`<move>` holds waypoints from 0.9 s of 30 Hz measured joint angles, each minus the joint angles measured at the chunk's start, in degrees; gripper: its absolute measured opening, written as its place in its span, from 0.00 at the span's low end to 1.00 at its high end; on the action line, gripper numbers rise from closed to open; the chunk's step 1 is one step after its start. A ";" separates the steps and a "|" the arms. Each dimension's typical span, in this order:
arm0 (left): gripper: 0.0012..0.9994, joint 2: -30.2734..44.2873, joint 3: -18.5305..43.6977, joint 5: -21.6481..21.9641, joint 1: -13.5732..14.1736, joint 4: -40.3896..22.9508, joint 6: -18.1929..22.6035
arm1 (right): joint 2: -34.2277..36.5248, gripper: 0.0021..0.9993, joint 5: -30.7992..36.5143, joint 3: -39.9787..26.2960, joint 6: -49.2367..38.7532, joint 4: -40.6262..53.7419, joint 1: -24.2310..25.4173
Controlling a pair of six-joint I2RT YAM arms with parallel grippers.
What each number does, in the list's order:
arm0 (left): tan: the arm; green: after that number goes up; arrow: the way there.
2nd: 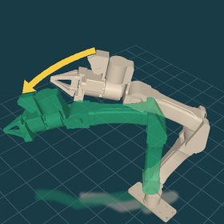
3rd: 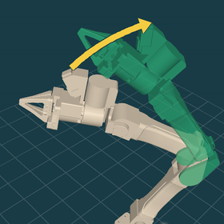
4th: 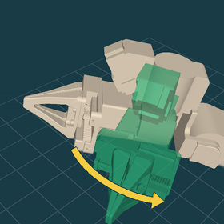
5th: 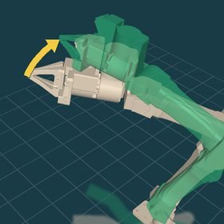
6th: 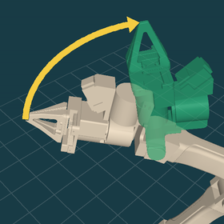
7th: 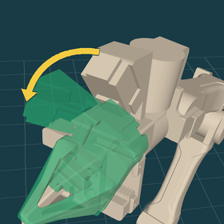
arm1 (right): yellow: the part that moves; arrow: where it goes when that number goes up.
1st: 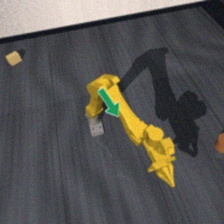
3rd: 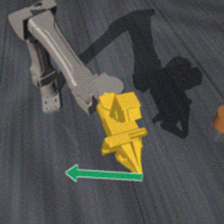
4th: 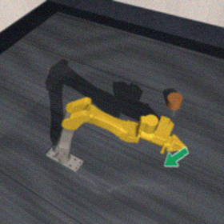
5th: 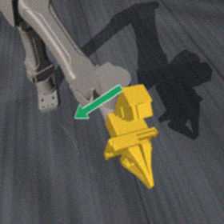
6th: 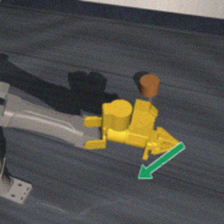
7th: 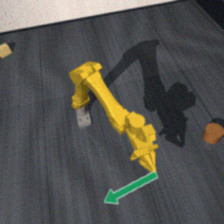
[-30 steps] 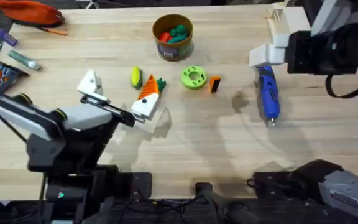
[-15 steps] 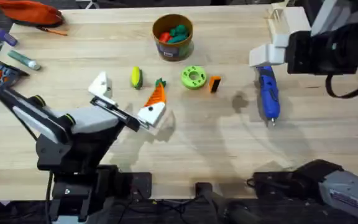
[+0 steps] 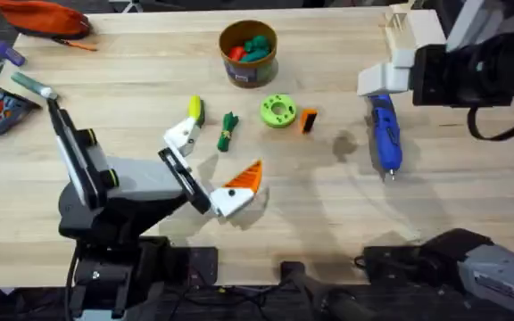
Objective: Pick up the gripper from the table and insert it into the empty holder that is missing its gripper. Then pick up a screw, insert it into the mounting hole, and use the screwdriver to tighten it. Finally, clean up the table by picking up the vegetable and placing it into the bucket.
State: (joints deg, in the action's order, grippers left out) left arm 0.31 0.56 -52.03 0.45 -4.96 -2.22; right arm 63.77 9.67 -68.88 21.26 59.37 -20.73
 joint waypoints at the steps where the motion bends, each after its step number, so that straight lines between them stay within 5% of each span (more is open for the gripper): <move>1: 0.99 0.00 0.02 -1.43 0.00 -0.21 0.76 | 0.00 0.99 0.00 0.00 0.00 0.00 0.00; 12: 0.99 -0.01 0.07 -10.19 0.00 -1.48 5.69 | 0.00 0.99 0.00 0.00 0.00 0.00 0.00; 27: 0.99 -0.02 0.07 -11.65 0.00 -1.67 6.34 | 0.00 0.99 0.00 0.00 0.00 0.00 0.00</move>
State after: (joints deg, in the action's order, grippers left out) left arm 0.30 0.62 -63.68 0.45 -6.63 4.12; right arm 63.77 9.67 -68.88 21.26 59.37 -20.73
